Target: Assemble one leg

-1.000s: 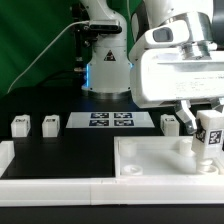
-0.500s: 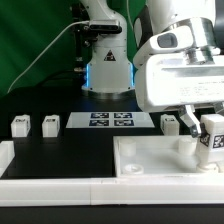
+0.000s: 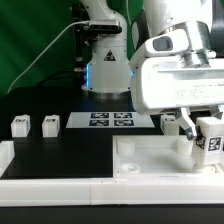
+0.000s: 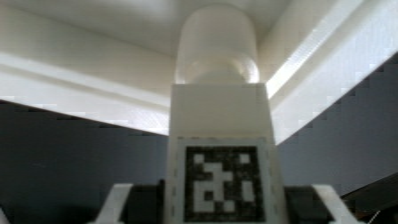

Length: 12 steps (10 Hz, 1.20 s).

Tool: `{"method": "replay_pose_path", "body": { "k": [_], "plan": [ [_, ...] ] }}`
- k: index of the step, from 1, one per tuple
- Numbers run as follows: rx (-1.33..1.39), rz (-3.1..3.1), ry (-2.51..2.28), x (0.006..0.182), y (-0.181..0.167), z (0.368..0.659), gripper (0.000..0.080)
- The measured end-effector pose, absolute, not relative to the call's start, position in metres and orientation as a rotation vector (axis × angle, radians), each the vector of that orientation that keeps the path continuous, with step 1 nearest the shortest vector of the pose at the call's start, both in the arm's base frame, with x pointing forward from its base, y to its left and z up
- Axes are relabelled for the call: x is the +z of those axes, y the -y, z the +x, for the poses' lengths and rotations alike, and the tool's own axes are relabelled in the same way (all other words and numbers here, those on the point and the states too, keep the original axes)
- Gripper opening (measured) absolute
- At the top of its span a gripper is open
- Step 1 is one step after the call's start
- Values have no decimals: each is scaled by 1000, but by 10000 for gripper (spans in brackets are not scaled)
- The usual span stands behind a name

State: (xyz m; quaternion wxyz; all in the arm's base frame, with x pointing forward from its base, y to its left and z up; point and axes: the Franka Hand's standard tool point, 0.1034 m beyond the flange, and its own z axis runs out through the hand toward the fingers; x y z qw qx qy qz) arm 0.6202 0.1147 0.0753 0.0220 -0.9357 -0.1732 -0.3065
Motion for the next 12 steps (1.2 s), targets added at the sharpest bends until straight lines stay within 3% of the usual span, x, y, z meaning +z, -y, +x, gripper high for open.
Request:
{"method": "replay_pose_path", "body": {
  "k": [3, 5, 6, 10, 12],
  "plan": [
    [-918, -2907, 539, 74, -115, 618, 294],
    [-918, -2906, 541, 74, -116, 618, 605],
    [-916, -2907, 541, 73, -116, 618, 636],
    [-909, -2909, 542, 74, -116, 617, 649],
    [-915, -2907, 546, 83, -118, 619, 649]
  ]
}}
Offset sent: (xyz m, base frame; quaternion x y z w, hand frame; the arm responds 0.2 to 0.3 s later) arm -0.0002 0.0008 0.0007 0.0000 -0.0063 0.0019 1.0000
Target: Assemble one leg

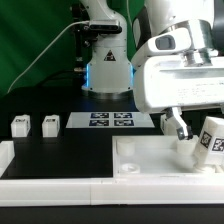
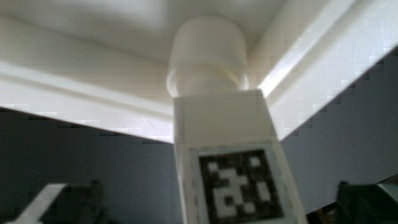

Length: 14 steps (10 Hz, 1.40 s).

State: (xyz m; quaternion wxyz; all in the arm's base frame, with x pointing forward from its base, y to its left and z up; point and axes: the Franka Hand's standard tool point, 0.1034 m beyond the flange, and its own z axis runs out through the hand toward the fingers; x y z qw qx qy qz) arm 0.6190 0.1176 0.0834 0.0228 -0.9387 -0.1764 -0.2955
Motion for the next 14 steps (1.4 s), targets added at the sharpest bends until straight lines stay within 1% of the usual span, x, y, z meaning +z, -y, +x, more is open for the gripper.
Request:
{"method": "replay_pose_path", "body": {
  "k": [2, 4, 5, 6, 10, 11, 14],
  "plan": [
    [-908, -2909, 550, 94, -118, 621, 649],
    [-858, -2920, 546, 91, -119, 620, 649],
    [-711, -2944, 561, 87, -125, 615, 649],
    [-561, -2963, 581, 88, -128, 611, 649],
    [17, -2998, 626, 92, -123, 607, 649],
    [-68, -3002, 621, 95, -124, 617, 649],
    [-74, -3002, 622, 93, -124, 615, 649]
  ]
}}
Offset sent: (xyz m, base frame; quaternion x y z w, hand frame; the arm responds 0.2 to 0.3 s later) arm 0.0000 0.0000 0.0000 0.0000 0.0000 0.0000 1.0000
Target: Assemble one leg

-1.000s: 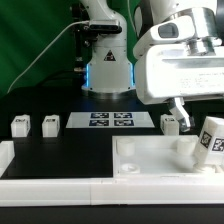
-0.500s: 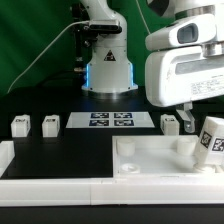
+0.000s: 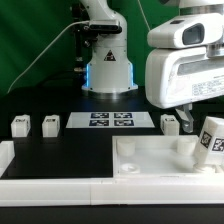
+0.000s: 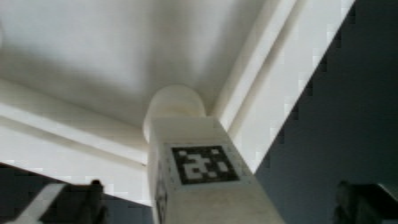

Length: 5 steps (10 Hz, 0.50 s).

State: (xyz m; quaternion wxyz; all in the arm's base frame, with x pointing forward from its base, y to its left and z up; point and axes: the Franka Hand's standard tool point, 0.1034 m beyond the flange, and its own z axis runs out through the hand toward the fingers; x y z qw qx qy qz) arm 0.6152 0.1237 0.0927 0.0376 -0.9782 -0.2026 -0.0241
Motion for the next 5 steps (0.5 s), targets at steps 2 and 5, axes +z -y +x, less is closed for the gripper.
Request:
{"method": "replay_pose_path", "body": {
  "k": [2, 5],
  "plan": [
    [-69, -3004, 610, 92, -123, 615, 649],
    [-46, -3045, 438, 94, -118, 637, 649]
  ]
}}
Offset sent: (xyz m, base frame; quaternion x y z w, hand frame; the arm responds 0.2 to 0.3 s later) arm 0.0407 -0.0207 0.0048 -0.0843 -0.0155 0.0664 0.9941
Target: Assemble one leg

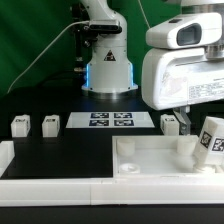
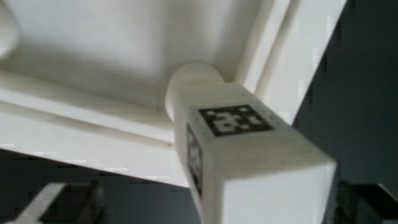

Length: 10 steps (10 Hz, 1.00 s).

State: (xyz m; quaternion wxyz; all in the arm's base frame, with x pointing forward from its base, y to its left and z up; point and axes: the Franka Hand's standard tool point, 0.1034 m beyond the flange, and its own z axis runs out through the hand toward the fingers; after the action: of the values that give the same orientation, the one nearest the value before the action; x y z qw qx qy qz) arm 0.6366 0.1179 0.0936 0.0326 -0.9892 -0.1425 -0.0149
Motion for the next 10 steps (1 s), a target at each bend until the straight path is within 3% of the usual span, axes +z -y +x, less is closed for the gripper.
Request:
{"method": "replay_pose_path", "body": {
  "k": [5, 7, 8, 9, 10],
  "plan": [
    [-47, -3042, 450, 84, -117, 639, 649],
    [-43, -3038, 474, 83, -118, 637, 398],
    [-42, -3036, 489, 83, -118, 637, 398],
    [-43, -3032, 513, 83, -117, 637, 291],
    [-44, -3028, 537, 83, -115, 638, 291]
  ]
}}
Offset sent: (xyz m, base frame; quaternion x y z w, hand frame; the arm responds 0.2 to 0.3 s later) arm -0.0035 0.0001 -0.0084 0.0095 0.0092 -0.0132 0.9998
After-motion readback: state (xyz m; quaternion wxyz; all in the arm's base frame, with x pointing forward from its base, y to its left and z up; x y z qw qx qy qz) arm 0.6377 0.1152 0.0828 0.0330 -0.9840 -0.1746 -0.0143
